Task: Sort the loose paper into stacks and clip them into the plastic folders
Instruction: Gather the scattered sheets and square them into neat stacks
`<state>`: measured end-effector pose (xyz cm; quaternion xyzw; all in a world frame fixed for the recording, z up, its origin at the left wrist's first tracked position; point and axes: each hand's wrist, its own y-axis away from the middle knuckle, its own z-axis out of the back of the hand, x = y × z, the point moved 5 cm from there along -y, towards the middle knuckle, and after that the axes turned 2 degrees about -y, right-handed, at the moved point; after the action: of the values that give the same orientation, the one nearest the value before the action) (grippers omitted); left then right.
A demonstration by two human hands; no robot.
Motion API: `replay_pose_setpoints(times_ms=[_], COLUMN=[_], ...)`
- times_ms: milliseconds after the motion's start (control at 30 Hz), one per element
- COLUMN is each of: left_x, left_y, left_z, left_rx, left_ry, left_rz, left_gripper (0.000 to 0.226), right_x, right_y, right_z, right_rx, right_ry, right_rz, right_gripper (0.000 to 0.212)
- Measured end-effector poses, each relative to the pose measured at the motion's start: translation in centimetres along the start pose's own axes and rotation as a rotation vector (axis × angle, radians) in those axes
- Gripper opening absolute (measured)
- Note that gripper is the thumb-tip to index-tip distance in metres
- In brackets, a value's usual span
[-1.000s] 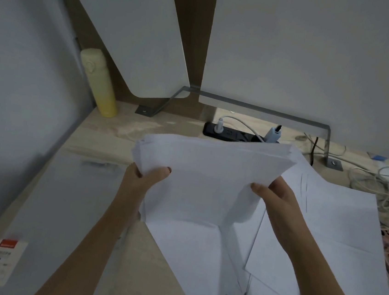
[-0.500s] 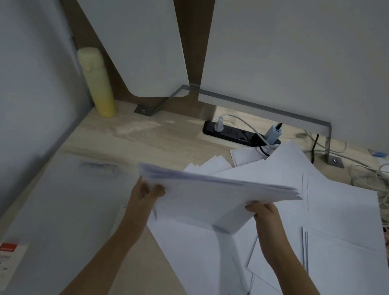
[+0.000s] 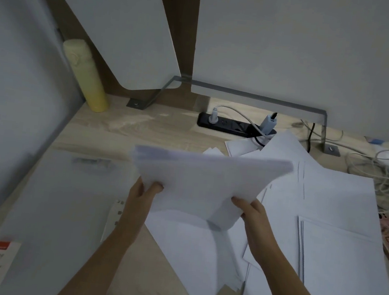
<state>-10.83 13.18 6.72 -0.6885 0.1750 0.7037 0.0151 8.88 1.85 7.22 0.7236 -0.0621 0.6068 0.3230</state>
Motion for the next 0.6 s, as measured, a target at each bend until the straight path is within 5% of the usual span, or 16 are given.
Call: replay_pose_setpoints(times_ms=[167, 300, 600], left_x=[-0.5, 0.4, 6.8], left_y=[0.4, 1.3, 6.0], left_z=[-2.0, -5.6, -18.7], left_rx=[0.023, 0.053, 0.382], left_ry=[-0.099, -0.188, -0.29], left_rz=[-0.031, -0.002, 0.25], left_gripper=[0.014, 0.033, 0.02], right_x=[0.9, -0.4, -6.6], right_y=[0.4, 0.8, 5.1], right_z=[3.0, 7.6, 22.4], right_rx=[-0.105, -0.198, -0.44], right_ry=[0.056, 0.124, 0.153], right_rz=[0.035, -0.045, -0.293], right_gripper=[0.024, 0.01, 0.014])
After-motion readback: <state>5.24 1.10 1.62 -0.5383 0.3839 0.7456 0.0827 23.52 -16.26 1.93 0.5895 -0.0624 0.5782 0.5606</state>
